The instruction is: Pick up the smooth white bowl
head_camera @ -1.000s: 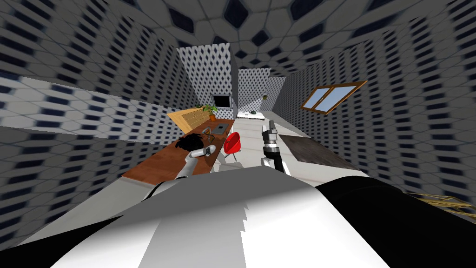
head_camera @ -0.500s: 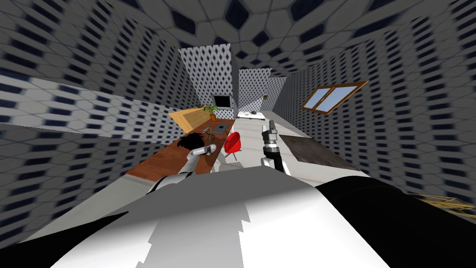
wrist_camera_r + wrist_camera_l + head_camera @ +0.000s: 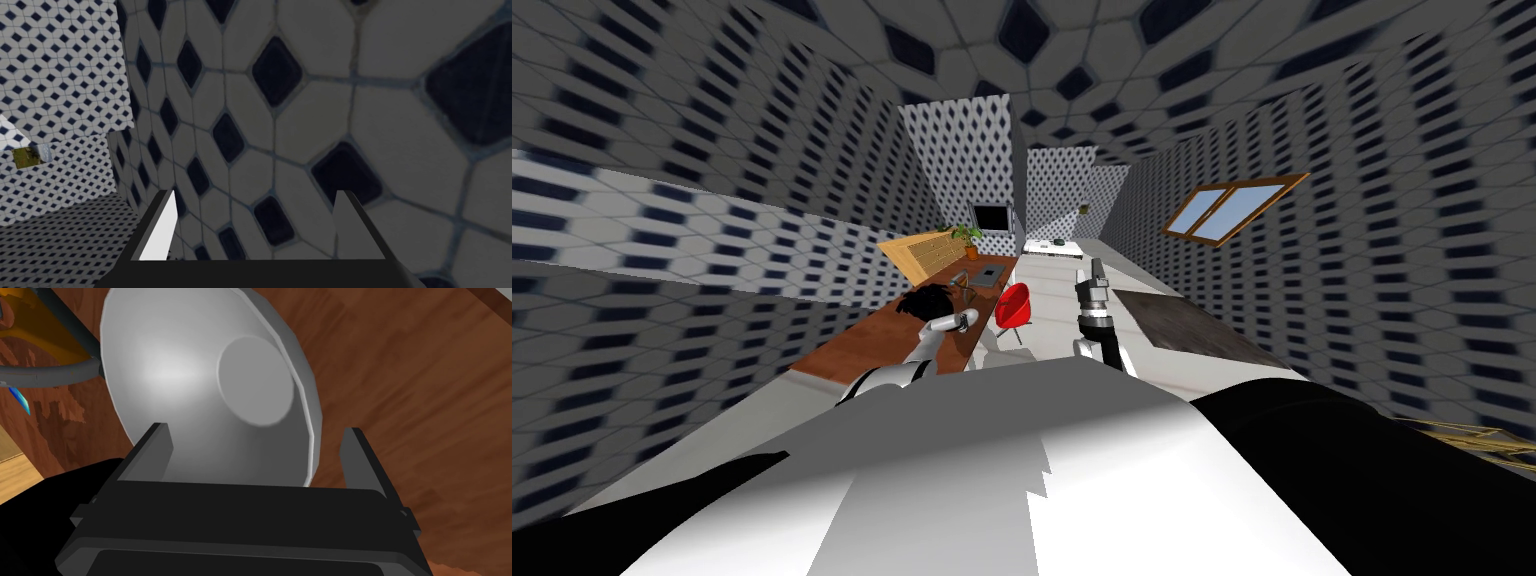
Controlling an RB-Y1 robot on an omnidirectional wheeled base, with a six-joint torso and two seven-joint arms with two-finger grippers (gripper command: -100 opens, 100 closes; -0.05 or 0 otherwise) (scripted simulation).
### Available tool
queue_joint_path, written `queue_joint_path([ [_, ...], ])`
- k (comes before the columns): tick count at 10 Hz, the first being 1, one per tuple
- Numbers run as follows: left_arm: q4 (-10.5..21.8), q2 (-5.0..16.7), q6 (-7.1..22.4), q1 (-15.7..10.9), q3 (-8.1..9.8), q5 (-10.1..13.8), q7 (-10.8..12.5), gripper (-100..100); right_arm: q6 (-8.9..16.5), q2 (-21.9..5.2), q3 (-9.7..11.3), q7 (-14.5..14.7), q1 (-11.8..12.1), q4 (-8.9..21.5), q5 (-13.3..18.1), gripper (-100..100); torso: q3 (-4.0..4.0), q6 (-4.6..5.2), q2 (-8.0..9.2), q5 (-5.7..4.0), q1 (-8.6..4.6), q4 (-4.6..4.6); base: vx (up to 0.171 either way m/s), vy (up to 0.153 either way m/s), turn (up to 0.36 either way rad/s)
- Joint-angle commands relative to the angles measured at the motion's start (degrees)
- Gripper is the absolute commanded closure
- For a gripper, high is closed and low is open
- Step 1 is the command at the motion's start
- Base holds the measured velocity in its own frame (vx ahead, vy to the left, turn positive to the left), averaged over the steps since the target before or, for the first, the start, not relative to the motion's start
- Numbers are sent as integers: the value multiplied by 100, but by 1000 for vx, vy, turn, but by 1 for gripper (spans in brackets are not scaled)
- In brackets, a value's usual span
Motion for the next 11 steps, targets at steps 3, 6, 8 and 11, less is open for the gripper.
queue_joint_path([
  [3, 602, -47, -201, -450, 66, -19, -137, -100, 0, 0, 0, 0, 0, 0, 0, 0, 3, 1, 4, -1, -1, 2, -36, 3, 27],
  [6, 964, -101, -419, -719, 126, -44, -268, -100, 0, 0, 0, 0, 0, 0, 0, 0, -6, 0, -11, 0, -1, -2, -9, 3, 22],
  [8, 1271, -101, -419, -872, 126, -44, -268, -100, 0, 0, 0, 0, 0, 0, 0, 0, 1, 1, 1, -1, 0, 1, -33, 6, 6],
  [11, 1592, -155, -638, -1224, 186, -70, -400, -100, 0, 0, 0, 0, 0, 0, 0, 0, 1, 0, 1, -1, -1, 1, -30, 5, 30],
])
